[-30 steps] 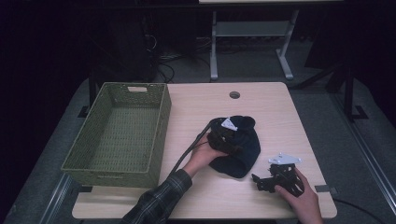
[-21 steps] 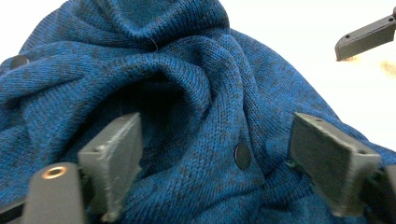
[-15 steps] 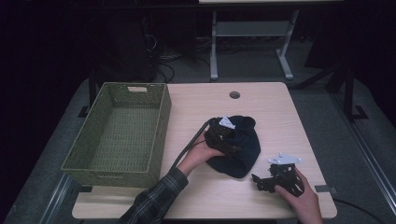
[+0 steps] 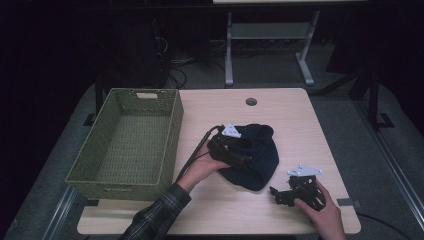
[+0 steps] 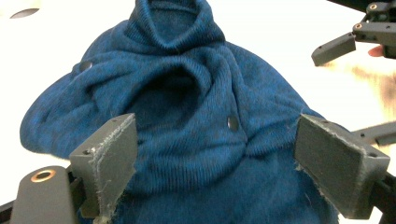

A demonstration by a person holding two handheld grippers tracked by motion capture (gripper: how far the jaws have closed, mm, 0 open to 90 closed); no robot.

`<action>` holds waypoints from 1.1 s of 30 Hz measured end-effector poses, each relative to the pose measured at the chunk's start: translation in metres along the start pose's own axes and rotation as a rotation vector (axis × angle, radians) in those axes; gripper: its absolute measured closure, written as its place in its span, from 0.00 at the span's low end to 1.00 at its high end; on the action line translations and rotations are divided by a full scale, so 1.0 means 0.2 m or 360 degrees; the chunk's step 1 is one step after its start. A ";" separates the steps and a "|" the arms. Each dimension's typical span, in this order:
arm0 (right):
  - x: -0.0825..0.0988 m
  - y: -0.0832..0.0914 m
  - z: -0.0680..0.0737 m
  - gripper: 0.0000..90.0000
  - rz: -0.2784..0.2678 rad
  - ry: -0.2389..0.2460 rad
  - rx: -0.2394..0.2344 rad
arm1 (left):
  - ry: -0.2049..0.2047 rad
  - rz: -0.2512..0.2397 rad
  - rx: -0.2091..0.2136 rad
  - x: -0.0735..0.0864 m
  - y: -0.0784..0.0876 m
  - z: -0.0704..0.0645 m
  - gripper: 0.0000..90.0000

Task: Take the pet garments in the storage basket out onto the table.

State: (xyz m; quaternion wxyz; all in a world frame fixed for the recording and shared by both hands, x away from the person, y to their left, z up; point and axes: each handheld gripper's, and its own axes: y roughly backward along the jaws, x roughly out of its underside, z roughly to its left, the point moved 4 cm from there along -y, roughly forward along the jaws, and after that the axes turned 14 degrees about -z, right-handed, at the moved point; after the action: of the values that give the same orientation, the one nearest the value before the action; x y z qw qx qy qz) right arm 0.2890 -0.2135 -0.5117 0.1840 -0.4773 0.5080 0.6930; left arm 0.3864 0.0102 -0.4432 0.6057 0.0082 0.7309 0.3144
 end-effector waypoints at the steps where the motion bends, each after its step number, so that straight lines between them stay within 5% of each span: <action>1: 0.00 0.00 0.00 0.00 0.0000 0.0001 0.0001 | 0.0008 -0.0009 -0.0006 0.00 0.01 0.00 0.15; 23: 0.00 0.00 0.00 0.00 0.0001 0.0000 0.0001 | 0.0061 -0.0033 -0.0131 0.22 0.29 -0.05 0.15; 33: 0.00 0.00 0.00 0.00 0.0001 -0.0001 0.0001 | 0.0084 -0.0026 -0.0185 0.34 0.35 -0.12 0.15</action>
State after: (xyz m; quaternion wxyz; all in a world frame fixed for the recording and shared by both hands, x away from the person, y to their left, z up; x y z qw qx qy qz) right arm 0.2888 -0.2135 -0.5117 0.1840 -0.4769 0.5084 0.6930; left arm 0.3214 0.0832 -0.4681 0.5882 -0.0412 0.7272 0.3513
